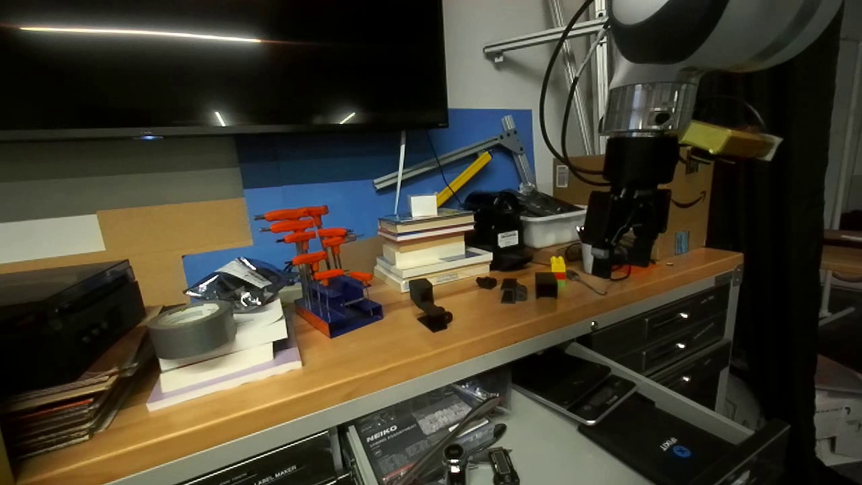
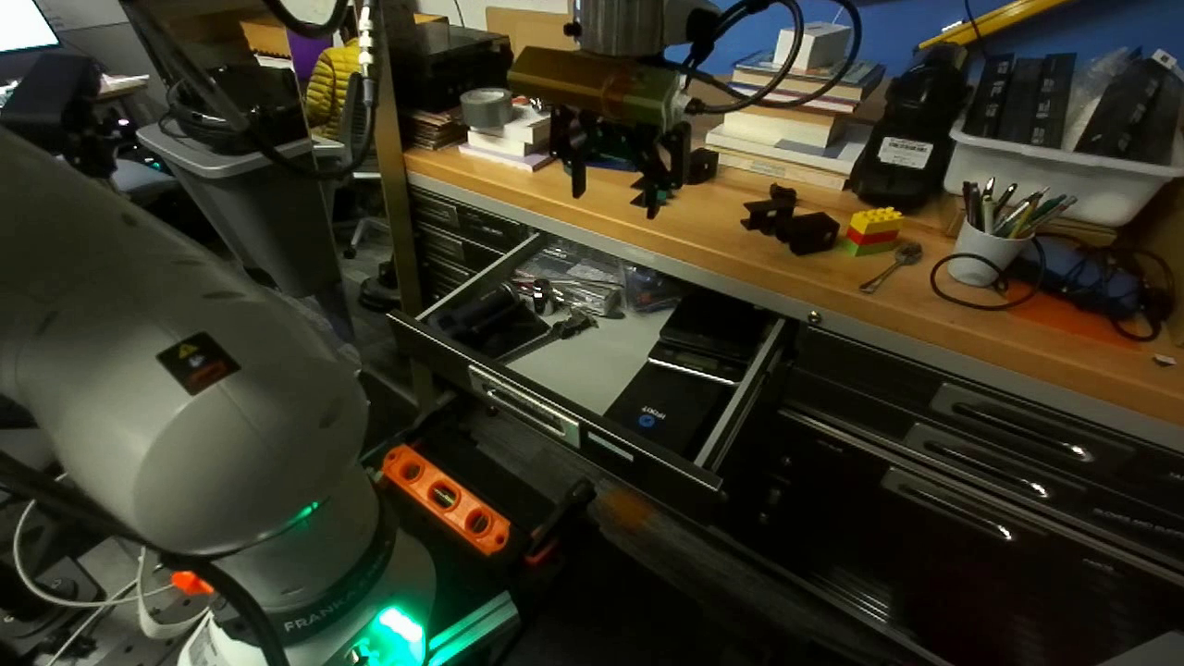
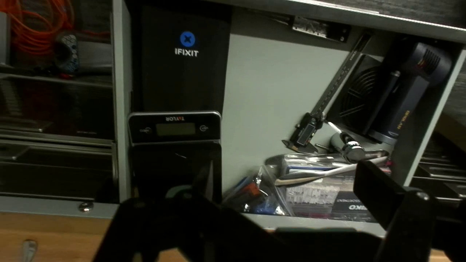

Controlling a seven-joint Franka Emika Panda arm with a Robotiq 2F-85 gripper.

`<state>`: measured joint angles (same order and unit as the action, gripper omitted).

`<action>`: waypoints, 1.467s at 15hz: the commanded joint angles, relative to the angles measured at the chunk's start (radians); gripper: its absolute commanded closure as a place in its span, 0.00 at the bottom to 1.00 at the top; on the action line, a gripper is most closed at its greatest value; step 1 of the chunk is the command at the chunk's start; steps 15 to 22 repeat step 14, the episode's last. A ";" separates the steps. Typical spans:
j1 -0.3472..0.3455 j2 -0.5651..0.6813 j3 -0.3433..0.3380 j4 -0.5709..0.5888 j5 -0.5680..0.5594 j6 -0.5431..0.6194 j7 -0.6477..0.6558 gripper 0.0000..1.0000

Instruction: Open the top middle drawer and remove three black objects from the drawer

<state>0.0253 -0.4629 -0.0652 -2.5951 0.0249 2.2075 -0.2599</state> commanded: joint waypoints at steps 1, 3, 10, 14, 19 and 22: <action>-0.046 -0.026 0.067 0.024 -0.121 -0.096 0.148 0.00; -0.050 -0.038 0.083 0.022 -0.154 -0.139 0.201 0.00; -0.033 -0.033 0.073 0.012 -0.148 -0.165 0.226 0.00; -0.034 -0.033 0.074 0.012 -0.149 -0.166 0.230 0.00; -0.034 -0.033 0.074 0.012 -0.149 -0.166 0.230 0.00; -0.034 -0.033 0.074 0.012 -0.149 -0.166 0.230 0.00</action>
